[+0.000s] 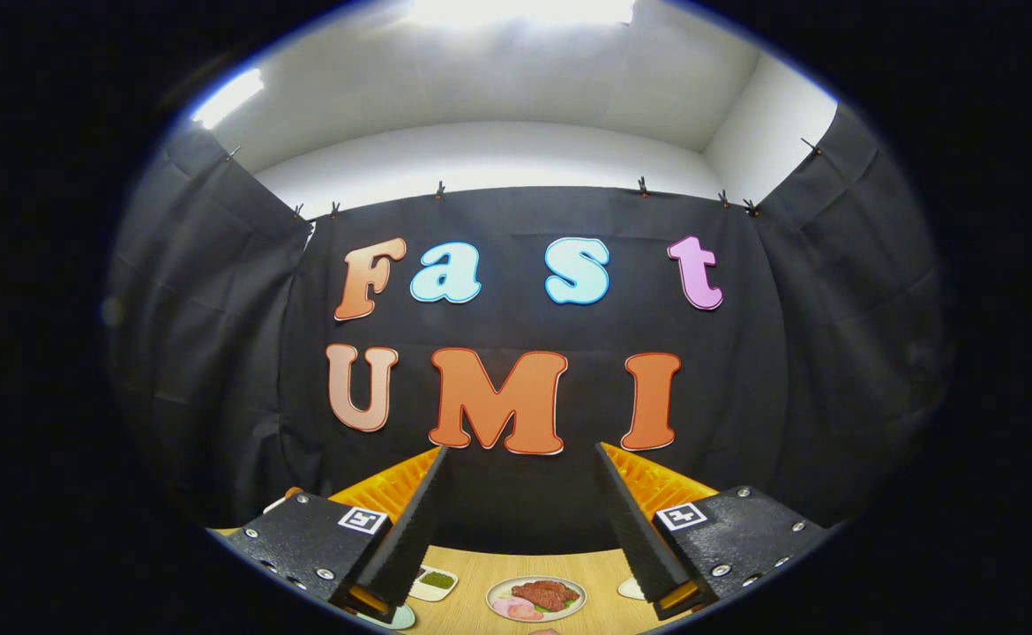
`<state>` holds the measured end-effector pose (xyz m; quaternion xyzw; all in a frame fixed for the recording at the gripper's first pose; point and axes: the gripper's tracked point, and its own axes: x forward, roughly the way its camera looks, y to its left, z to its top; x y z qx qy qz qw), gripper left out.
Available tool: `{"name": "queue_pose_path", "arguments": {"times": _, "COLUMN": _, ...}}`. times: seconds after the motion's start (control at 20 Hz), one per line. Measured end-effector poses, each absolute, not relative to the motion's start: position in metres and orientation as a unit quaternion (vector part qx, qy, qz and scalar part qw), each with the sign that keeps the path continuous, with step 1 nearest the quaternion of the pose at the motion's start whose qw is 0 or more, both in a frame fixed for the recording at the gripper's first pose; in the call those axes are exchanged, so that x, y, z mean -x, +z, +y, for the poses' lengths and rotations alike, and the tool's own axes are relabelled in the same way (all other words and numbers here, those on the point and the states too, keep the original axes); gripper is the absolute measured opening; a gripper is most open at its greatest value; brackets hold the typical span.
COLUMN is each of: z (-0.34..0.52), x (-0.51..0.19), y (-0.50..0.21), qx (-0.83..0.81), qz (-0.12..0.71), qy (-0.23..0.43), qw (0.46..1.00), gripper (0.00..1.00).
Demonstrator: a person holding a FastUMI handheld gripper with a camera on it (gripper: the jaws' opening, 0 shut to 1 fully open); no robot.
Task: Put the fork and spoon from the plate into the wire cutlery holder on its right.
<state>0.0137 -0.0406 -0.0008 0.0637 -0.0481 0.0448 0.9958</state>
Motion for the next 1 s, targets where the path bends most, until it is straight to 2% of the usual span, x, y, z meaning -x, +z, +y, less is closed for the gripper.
{"name": "queue_pose_path", "arguments": {"times": 0.5, "z": -0.001, "x": -0.021, "y": 0.003, "qx": -0.051, "qz": -0.042, "qy": 0.047, "qw": 0.997, "gripper": 0.95}}
{"name": "queue_pose_path", "arguments": {"times": 1.0, "z": 0.028, "x": -0.023, "y": -0.001, "qx": -0.042, "qz": -0.028, "qy": 0.02, "qw": 0.999, "gripper": 0.95}}
